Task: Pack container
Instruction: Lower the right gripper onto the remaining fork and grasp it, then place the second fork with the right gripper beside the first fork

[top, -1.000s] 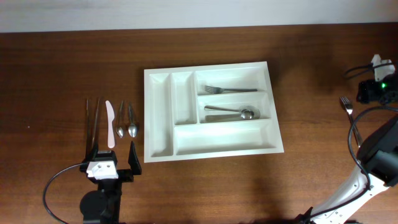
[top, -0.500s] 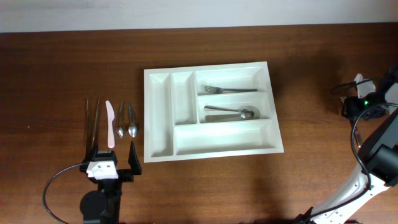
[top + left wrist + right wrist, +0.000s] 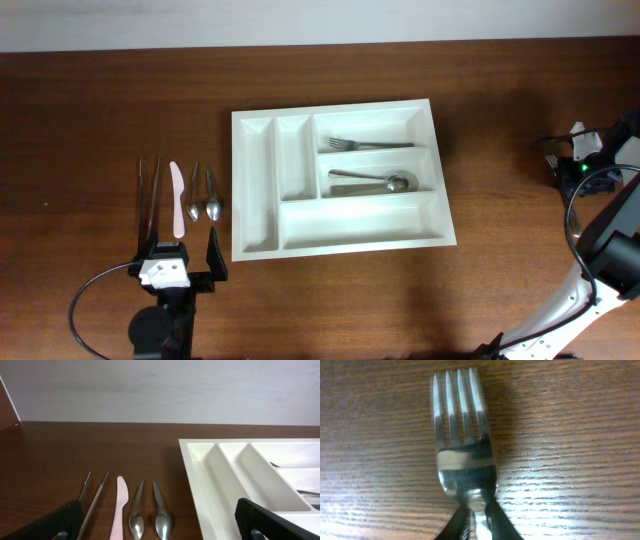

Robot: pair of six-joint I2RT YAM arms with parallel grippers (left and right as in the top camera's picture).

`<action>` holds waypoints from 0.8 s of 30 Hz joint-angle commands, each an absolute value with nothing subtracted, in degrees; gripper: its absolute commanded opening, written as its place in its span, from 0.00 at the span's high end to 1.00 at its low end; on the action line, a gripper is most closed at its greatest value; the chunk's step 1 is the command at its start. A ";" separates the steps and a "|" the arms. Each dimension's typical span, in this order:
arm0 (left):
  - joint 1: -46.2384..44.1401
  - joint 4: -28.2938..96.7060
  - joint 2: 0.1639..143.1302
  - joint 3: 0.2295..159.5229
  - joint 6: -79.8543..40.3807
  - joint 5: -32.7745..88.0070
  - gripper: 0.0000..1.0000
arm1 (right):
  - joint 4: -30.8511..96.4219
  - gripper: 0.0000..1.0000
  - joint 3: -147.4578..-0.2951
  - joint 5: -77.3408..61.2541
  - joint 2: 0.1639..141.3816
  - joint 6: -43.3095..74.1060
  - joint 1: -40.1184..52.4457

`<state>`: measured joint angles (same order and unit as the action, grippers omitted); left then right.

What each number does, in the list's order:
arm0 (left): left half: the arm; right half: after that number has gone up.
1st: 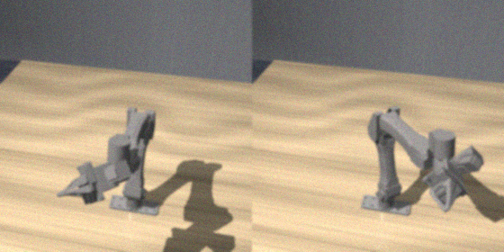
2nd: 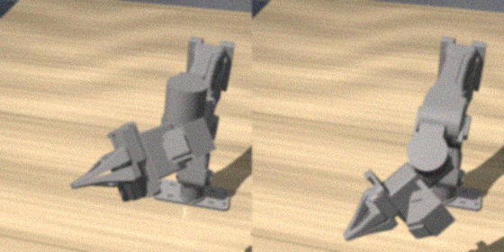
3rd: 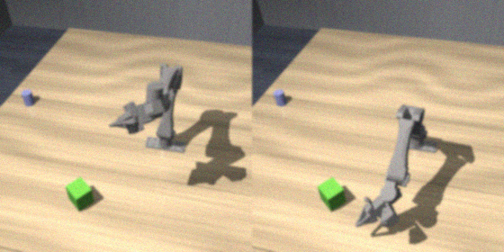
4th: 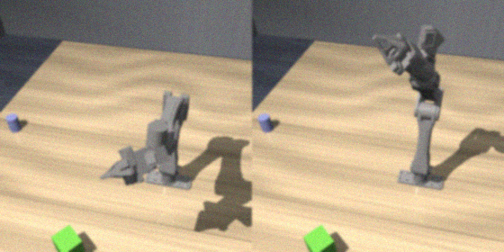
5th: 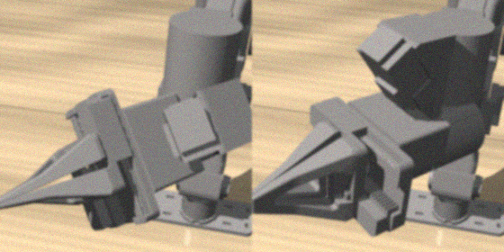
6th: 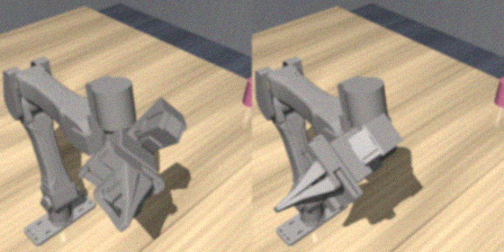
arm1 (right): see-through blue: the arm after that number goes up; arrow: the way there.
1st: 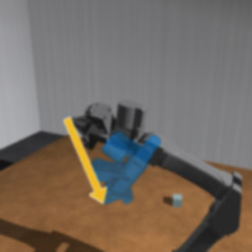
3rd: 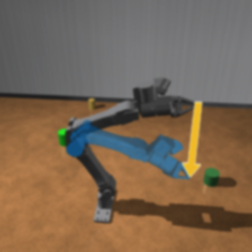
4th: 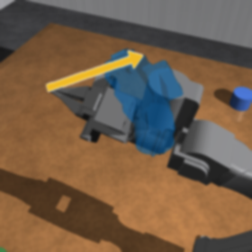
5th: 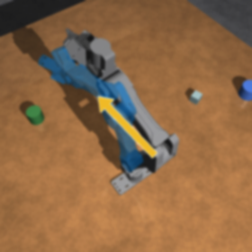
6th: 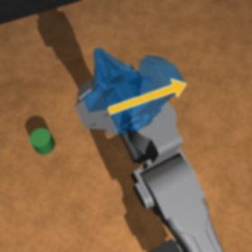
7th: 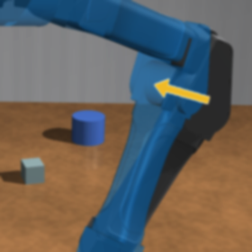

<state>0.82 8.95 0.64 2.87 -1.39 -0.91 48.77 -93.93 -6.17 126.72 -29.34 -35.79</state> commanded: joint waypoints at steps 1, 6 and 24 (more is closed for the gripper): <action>0.80 8.75 0.40 2.46 -1.93 -1.30 0.01 | 48.80 0.94 -93.45 -7.27 127.09 -25.74 -35.48; 0.80 8.75 0.40 2.46 -1.93 -1.30 0.01 | 49.36 0.96 -94.96 -14.24 127.00 -24.67 -35.29; 0.80 8.75 0.40 2.44 -1.93 -1.30 0.01 | 66.28 0.96 -126.65 -21.21 125.10 -43.92 -11.66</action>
